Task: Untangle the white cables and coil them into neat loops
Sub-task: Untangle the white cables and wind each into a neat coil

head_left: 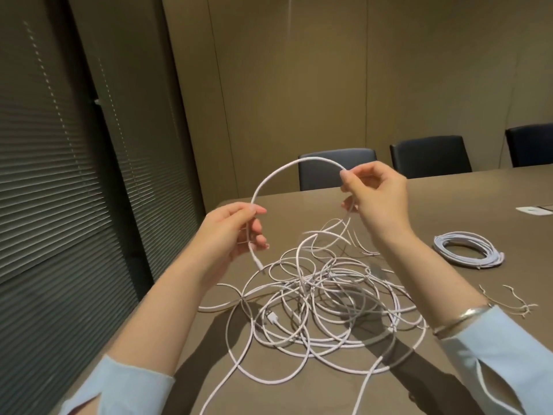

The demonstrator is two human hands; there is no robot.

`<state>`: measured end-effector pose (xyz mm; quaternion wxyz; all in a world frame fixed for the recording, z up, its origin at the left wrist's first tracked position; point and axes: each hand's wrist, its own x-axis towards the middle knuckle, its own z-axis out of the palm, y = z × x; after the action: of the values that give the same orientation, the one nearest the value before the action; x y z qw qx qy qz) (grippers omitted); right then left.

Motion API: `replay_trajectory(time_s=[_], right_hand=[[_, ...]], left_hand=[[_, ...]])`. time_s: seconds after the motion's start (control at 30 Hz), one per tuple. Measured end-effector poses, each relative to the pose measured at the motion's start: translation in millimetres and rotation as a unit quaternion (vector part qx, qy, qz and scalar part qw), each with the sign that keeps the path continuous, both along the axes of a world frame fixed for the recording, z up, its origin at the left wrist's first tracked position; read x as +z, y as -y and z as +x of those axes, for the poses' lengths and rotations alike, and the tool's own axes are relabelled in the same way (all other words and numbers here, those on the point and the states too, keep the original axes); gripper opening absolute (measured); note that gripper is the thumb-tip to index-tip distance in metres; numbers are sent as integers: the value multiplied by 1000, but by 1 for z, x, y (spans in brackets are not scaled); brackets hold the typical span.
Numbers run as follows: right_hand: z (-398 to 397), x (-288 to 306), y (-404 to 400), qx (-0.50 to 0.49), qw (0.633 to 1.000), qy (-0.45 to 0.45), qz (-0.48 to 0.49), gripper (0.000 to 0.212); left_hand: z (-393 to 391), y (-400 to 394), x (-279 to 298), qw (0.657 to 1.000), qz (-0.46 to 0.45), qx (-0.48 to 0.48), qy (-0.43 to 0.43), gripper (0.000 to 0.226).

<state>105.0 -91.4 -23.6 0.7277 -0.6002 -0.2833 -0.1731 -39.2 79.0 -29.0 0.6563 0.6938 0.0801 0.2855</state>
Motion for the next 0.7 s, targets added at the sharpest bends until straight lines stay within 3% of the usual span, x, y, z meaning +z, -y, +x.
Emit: replay_trajectory(time_s=[0.17,0.37,0.47,0.6,0.7], right_hand=[[-6,2,-20,54,998,-7,-22,8],[1,-20,-49,136,979,-91,-117,17],[9,-29,-54,158,967,-101,-170,22],[11,-30,-60,203,948,-78,-233,25],[11,-29,-65,200,950,-51,-233,25]], left_hand=[[21,7,13,994,-77,-1,76,19],[37,0,9,967,-214,-43,129,22],[39,-9,7,961,-237,-59,127,23],[46,-24,4,975,-182,-55,115,27],[53,-32,-6,999,-17,7,30,17]])
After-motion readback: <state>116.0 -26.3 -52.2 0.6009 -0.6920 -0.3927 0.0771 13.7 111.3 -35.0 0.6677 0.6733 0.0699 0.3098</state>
